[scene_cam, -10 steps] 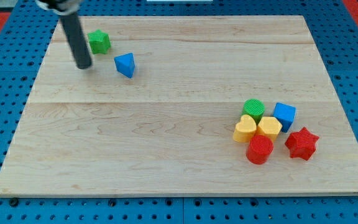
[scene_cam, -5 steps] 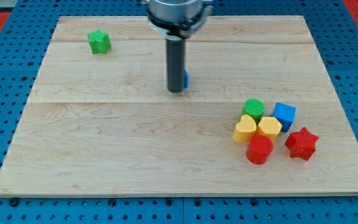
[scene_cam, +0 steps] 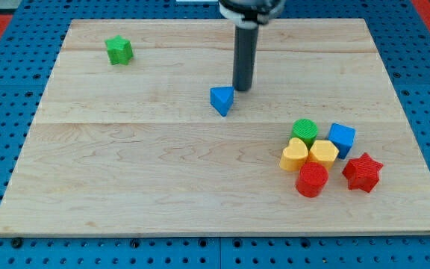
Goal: Slide the blue triangle to the group of blocks
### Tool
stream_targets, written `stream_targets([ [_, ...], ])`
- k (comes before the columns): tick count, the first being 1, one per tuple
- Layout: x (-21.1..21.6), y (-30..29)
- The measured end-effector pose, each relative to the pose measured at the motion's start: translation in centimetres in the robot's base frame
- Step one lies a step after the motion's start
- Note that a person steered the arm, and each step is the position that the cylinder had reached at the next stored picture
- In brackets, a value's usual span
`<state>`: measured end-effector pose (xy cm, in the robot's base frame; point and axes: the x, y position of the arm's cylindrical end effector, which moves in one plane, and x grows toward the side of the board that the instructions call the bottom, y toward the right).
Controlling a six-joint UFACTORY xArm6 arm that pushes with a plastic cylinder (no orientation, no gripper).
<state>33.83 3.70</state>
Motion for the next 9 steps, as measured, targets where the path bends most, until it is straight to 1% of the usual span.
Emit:
stream_targets([
  [1, -2.1, -3.6],
  [2, 1.5, -3.7],
  [3, 2.7, -5.5],
  [5, 8.7, -1.6],
  [6, 10.1, -0.5],
  [7, 11.8, 4.0],
  [8, 9.0, 3.5],
  [9, -1.5, -4.4],
])
